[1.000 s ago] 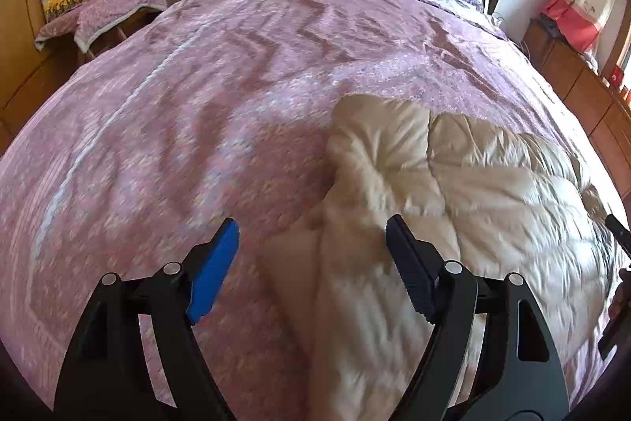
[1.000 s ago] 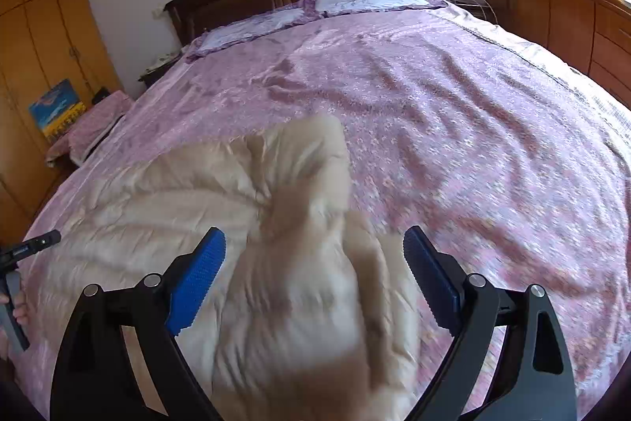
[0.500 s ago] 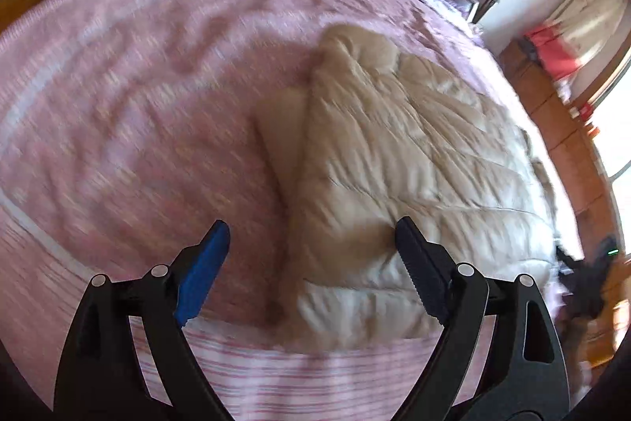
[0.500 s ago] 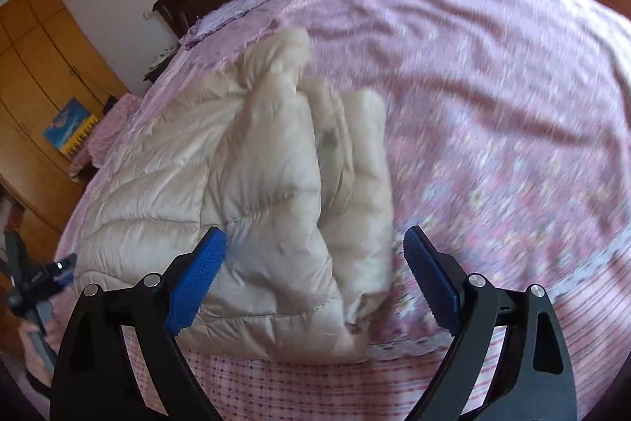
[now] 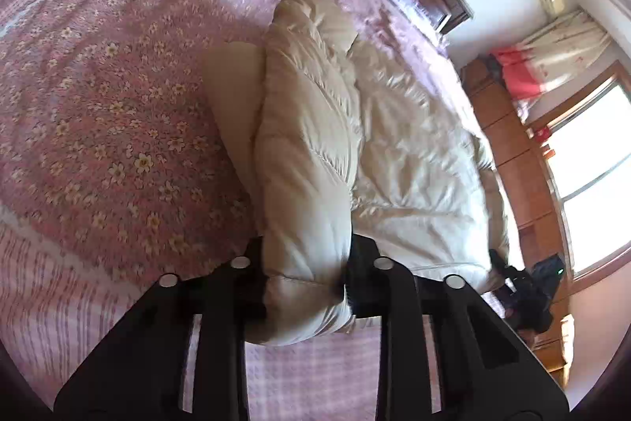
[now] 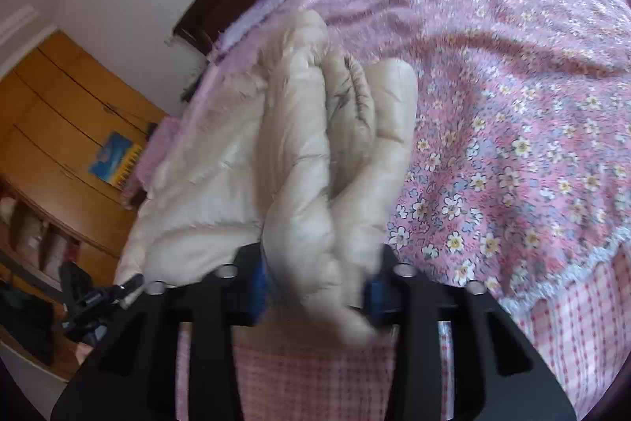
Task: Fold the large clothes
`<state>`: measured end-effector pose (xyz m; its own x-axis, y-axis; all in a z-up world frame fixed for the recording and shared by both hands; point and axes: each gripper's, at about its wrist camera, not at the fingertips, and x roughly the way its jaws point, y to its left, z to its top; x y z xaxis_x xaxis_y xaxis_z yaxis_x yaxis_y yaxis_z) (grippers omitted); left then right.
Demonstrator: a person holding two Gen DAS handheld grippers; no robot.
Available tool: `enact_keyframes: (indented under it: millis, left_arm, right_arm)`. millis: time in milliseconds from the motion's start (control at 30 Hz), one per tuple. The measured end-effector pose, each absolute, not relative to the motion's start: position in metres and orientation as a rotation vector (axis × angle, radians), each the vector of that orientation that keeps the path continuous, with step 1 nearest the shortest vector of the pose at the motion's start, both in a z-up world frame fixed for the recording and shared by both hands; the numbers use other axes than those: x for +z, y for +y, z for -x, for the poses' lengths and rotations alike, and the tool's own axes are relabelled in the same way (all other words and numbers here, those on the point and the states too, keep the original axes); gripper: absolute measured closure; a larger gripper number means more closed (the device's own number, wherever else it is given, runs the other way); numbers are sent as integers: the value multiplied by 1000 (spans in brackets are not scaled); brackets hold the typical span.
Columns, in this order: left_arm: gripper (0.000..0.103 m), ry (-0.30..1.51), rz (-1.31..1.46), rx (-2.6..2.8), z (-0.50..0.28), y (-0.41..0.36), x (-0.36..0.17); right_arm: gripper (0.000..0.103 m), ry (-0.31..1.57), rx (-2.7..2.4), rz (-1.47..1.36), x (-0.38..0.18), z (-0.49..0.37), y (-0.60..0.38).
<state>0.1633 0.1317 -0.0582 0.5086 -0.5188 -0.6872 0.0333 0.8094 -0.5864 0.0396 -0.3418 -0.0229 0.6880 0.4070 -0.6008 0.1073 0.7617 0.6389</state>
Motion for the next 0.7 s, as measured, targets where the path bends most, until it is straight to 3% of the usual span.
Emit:
enact_keyframes:
  millis: [100, 600, 700]
  left_arm:
    - [82, 1001, 539, -367, -149, 127, -46]
    - [78, 1093, 318, -393, -33, 95, -29]
    - [71, 1104, 249, -361, -32, 89, -35]
  right_arm:
    - [79, 785, 200, -719, -8, -23, -348]
    - [79, 806, 134, -683, 5, 100, -369]
    - [70, 815, 93, -616, -4, 104, -364]
